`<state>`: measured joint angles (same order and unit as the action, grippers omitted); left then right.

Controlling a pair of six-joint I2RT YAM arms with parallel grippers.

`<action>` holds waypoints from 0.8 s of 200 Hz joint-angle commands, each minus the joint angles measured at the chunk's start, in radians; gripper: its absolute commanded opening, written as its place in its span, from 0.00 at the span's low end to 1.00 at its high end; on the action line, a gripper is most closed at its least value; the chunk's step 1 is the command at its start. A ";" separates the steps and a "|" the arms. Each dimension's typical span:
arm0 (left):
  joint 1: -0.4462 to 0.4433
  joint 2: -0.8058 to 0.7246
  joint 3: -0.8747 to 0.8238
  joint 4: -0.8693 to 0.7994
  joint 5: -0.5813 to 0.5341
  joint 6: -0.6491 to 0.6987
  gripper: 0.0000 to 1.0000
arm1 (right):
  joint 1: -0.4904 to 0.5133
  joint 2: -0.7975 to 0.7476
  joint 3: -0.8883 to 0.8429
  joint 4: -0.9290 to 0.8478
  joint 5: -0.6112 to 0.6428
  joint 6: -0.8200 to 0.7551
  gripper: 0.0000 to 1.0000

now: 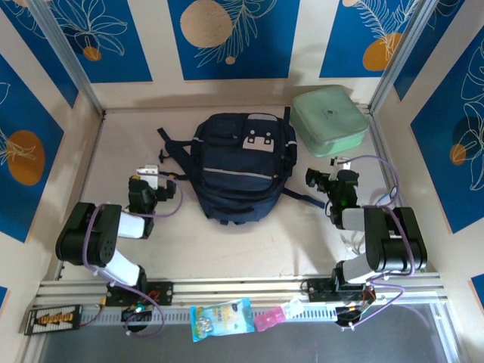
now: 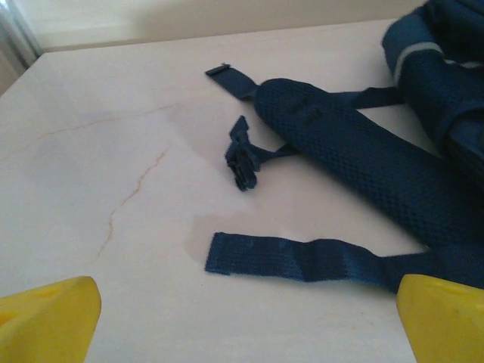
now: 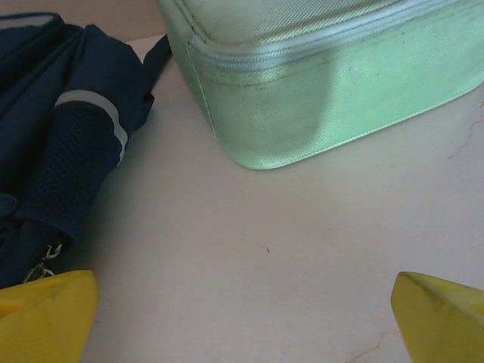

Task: Pack the student bag
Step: Reset both arms

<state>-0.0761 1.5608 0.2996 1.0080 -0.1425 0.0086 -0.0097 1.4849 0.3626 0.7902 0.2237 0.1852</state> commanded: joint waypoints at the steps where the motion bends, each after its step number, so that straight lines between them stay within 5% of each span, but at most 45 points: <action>1: 0.019 -0.004 0.006 0.054 -0.038 -0.025 1.00 | 0.024 0.033 0.021 0.074 0.007 -0.044 0.99; 160: 0.009 0.004 0.072 -0.065 0.065 0.030 1.00 | 0.037 0.040 0.037 0.050 0.020 -0.055 0.99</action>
<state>-0.0704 1.5612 0.3565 0.9512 -0.1036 0.0288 0.0261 1.5208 0.3779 0.8017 0.2291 0.1463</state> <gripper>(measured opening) 0.996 0.991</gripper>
